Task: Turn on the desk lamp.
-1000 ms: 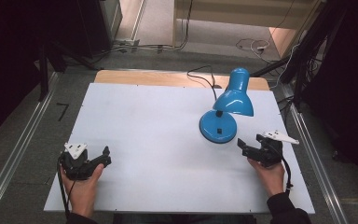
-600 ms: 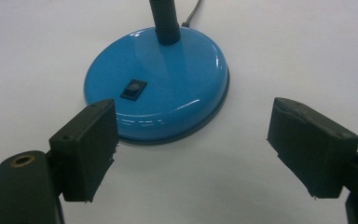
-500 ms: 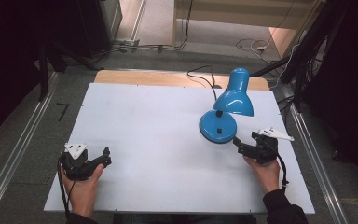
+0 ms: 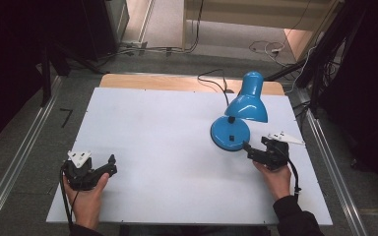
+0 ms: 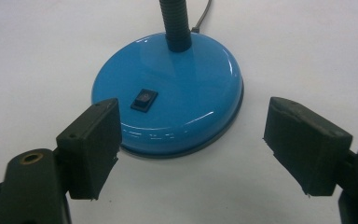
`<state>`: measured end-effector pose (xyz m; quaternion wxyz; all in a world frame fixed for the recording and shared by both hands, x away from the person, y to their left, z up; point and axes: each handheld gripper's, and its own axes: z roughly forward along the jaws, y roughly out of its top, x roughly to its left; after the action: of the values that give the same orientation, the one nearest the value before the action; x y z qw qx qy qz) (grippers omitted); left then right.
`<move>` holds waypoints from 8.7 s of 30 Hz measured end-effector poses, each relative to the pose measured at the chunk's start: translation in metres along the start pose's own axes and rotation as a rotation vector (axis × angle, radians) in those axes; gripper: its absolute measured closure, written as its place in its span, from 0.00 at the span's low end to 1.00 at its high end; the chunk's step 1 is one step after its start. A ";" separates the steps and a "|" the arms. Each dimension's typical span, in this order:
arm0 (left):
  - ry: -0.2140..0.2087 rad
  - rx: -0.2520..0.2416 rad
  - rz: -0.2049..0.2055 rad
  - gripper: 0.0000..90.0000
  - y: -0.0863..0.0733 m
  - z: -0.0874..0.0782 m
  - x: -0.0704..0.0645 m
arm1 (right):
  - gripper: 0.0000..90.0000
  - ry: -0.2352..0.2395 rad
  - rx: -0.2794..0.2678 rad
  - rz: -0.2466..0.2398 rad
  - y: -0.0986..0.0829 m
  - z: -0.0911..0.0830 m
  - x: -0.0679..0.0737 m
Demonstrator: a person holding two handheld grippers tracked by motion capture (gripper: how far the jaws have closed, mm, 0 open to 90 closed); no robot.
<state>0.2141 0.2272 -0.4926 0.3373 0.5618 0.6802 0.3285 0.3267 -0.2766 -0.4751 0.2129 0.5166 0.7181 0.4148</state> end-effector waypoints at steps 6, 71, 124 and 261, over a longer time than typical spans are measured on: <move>0.003 -0.001 -0.006 0.10 0.000 0.000 0.001 | 0.20 -0.005 0.001 -0.003 0.003 0.004 0.001; -0.004 0.013 -0.026 0.10 0.000 0.000 0.005 | 0.98 0.011 -0.001 -0.038 0.009 0.045 0.031; -0.010 0.026 -0.045 0.10 -0.001 0.001 0.007 | 0.98 -0.019 0.008 -0.046 0.004 0.055 0.037; -0.018 0.030 -0.083 0.10 -0.002 0.001 0.010 | 0.20 -0.002 0.020 -0.045 -0.021 -0.034 -0.025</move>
<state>0.2130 0.2369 -0.4956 0.3483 0.5412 0.7046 0.2990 0.2990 -0.3145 -0.4761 0.2175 0.5030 0.7335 0.4022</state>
